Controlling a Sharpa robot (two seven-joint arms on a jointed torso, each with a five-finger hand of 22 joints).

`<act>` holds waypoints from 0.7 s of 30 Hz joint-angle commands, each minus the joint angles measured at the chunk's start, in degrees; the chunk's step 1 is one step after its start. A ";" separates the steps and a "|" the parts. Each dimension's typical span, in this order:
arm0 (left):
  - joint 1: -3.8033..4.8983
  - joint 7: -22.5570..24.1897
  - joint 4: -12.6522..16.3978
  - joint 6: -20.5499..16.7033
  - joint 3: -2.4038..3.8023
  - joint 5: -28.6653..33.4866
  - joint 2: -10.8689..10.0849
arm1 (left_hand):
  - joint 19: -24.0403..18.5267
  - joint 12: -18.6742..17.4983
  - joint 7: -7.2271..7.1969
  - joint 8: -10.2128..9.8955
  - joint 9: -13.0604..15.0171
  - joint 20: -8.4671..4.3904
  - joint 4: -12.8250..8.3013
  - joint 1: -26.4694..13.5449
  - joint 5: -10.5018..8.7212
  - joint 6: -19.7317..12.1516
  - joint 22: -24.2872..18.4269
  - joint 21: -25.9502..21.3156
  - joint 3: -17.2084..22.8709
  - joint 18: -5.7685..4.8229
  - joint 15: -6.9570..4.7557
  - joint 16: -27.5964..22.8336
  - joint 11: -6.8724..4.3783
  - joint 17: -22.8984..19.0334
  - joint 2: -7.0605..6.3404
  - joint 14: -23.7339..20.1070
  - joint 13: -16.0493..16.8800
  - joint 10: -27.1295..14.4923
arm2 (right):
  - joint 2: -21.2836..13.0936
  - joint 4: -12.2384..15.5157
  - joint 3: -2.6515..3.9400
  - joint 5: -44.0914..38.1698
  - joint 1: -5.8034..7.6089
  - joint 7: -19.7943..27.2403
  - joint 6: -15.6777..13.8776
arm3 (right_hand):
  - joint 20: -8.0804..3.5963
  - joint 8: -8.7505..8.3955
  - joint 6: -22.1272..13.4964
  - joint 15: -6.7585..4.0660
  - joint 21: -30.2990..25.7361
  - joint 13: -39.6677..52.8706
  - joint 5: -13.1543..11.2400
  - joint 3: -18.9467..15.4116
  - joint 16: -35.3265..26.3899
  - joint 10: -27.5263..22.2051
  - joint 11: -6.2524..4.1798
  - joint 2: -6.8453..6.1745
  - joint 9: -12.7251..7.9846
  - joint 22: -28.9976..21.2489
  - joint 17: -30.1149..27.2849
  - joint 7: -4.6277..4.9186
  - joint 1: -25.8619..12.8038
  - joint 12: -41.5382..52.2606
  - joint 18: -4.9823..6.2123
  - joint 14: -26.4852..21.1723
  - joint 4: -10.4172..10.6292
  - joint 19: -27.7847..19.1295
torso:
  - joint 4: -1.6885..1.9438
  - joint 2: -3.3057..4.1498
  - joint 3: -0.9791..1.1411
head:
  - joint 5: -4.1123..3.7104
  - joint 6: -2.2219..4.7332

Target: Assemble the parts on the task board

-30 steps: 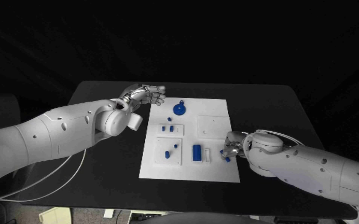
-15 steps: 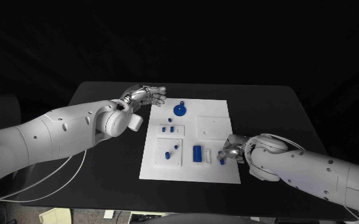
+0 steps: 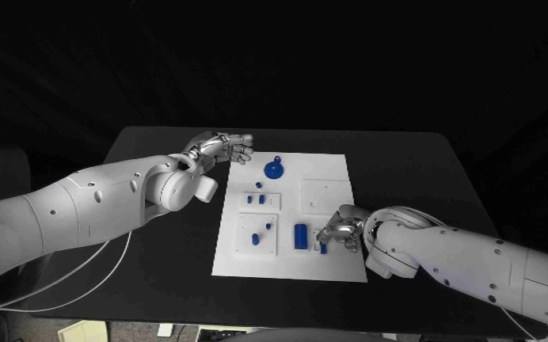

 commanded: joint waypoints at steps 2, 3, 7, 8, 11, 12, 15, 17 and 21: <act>0.05 0.31 0.19 0.85 0.04 0.26 0.04 | 0.21 -0.17 -0.06 0.24 -0.06 0.15 0.35 -0.18 -0.08 -0.17 0.09 -0.29 -0.01 0.99 0.15 -0.39 0.19 0.08 0.30 0.44 -0.07 0.11 | 0.16 -0.83 0.00 1.92 0.00 0.65 0.78 | -0.34 0.09 0.44 -0.45 0.17 -0.08 0.17 -0.43 0.26 0.26 0.04 -0.09 0.05 0.75 0.07 -0.03 -0.34 0.31 1.65 -0.09 -0.11 0.09 | -0.03 -0.01 -0.07 | 0.02 0.05; 0.05 0.30 0.19 0.86 0.04 0.26 0.04 | 0.21 -0.17 -0.06 0.24 -0.06 0.14 0.35 -0.17 -0.08 -0.17 0.09 -0.29 -0.01 0.99 0.15 -0.39 0.19 0.09 0.30 0.44 -0.07 0.11 | 0.16 -0.87 0.00 1.64 0.01 0.58 1.03 | -0.35 0.09 0.43 -0.45 0.17 -0.08 0.17 -0.44 0.26 0.26 0.04 -0.10 0.05 0.75 0.07 -0.03 -0.34 0.31 1.65 -0.09 -0.11 0.09 | -0.03 -0.01 -0.06 | 0.03 0.05; 0.05 0.26 0.20 0.88 0.04 0.26 -0.05 | 0.21 -0.16 -0.06 0.25 -0.06 0.14 0.35 -0.17 -0.09 -0.16 0.10 -0.29 -0.01 0.99 0.15 -0.40 0.18 0.10 0.28 0.44 -0.07 0.11 | -0.13 -0.83 0.00 0.02 0.01 0.29 1.71 | -0.39 0.02 0.41 -0.46 0.13 -0.08 -0.16 -0.70 0.24 0.21 0.04 -0.14 0.03 0.74 0.08 -0.04 -0.45 0.29 1.65 -0.11 -0.22 0.06 | -0.03 0.01 -0.02 | 0.06 -0.02; 0.05 0.26 0.18 0.87 0.04 0.26 -0.06 | 0.21 -0.16 -0.06 0.25 -0.06 0.15 0.35 -0.17 -0.09 -0.16 0.10 -0.30 -0.01 0.99 0.15 -0.40 0.18 0.11 0.28 0.44 -0.07 0.11 | -0.24 -0.75 0.00 -0.22 0.01 0.21 1.70 | -0.41 0.00 0.40 -0.46 0.11 -0.08 -0.37 -0.81 0.23 0.19 0.04 -0.19 0.03 0.74 0.08 -0.04 -0.50 0.28 1.65 -0.12 -0.25 0.04 | -0.03 0.01 -0.02 | 0.06 -0.02; 0.05 0.26 0.16 0.87 0.04 0.26 -0.08 | 0.21 -0.16 -0.06 0.25 -0.06 0.15 0.36 -0.17 -0.09 -0.15 0.11 -0.30 0.00 0.98 0.15 -0.41 0.18 0.12 0.28 0.45 -0.07 0.12 | -0.44 -0.52 0.00 -1.32 0.01 -0.13 2.43 | -0.43 -0.04 0.40 -0.46 0.09 -0.07 -0.55 -0.92 0.22 0.17 0.04 -0.26 0.02 0.74 0.08 -0.04 -0.54 0.28 1.65 -0.14 -0.28 0.03 | -0.04 0.01 0.02 | 0.16 -0.04; 0.05 0.26 0.15 0.91 0.04 0.26 -0.08 | 0.21 -0.16 -0.06 0.26 -0.06 0.15 0.36 -0.17 -0.09 -0.15 0.11 -0.30 0.00 0.98 0.15 -0.41 0.18 0.12 0.28 0.45 -0.07 0.12 | -0.48 -0.48 0.00 -2.14 0.01 -0.45 3.00 | -0.43 -0.04 0.41 -0.46 0.09 -0.07 -0.63 -0.97 0.22 0.16 0.04 -0.28 0.02 0.73 0.09 -0.04 -0.57 0.27 1.65 -0.14 -0.29 0.03 | -0.04 0.00 0.04 | 0.17 -0.04; 0.05 0.25 0.16 0.99 0.04 0.25 -0.08 | 0.21 -0.16 -0.07 0.26 -0.06 0.15 0.36 -0.16 -0.09 -0.14 0.12 -0.31 0.00 0.98 0.15 -0.42 0.18 0.13 0.28 0.45 -0.08 0.12 | -0.43 -0.67 0.00 -6.12 0.01 -1.42 4.83 | -0.48 -0.17 0.46 -0.47 -0.01 -0.08 -2.79 -1.41 0.19 0.11 0.04 -0.53 0.00 0.72 0.11 -0.08 -0.83 0.26 1.65 -0.15 -0.27 -0.01 | -0.02 -0.01 0.06 | 0.17 -0.04; 0.05 0.24 0.13 0.97 0.04 0.25 -0.07 | 0.21 -0.16 -0.07 0.27 -0.06 0.15 0.37 -0.17 -0.09 -0.14 0.13 -0.31 0.00 0.98 0.15 -0.43 0.18 0.14 0.28 0.46 -0.08 0.12 | -0.17 -1.16 0.00 -7.70 0.01 -2.16 6.28 | -0.49 -0.23 0.52 -0.47 -0.05 -0.08 -4.32 -1.55 0.17 0.08 0.05 -0.72 -0.01 0.72 0.12 -0.12 -1.06 0.24 1.65 -0.16 -0.12 -0.02 | -0.06 0.00 0.06 | 0.21 -0.07; 0.05 0.24 0.12 1.05 0.04 0.25 0.05 | 0.21 -0.16 -0.07 0.28 -0.06 0.15 0.37 -0.16 -0.09 -0.13 0.13 -0.32 0.01 0.98 0.15 -0.44 0.17 0.15 0.28 0.46 -0.08 0.13 | 0.62 -2.21 0.00 -9.35 0.01 -3.32 7.77 | -0.44 -0.42 0.65 -0.49 -0.20 -0.10 -8.63 -2.04 0.14 0.03 -0.01 -2.37 -0.06 0.71 0.15 -0.09 -2.70 0.18 1.65 -0.17 1.07 -0.09 | -0.11 0.01 0.04 | 0.13 -0.07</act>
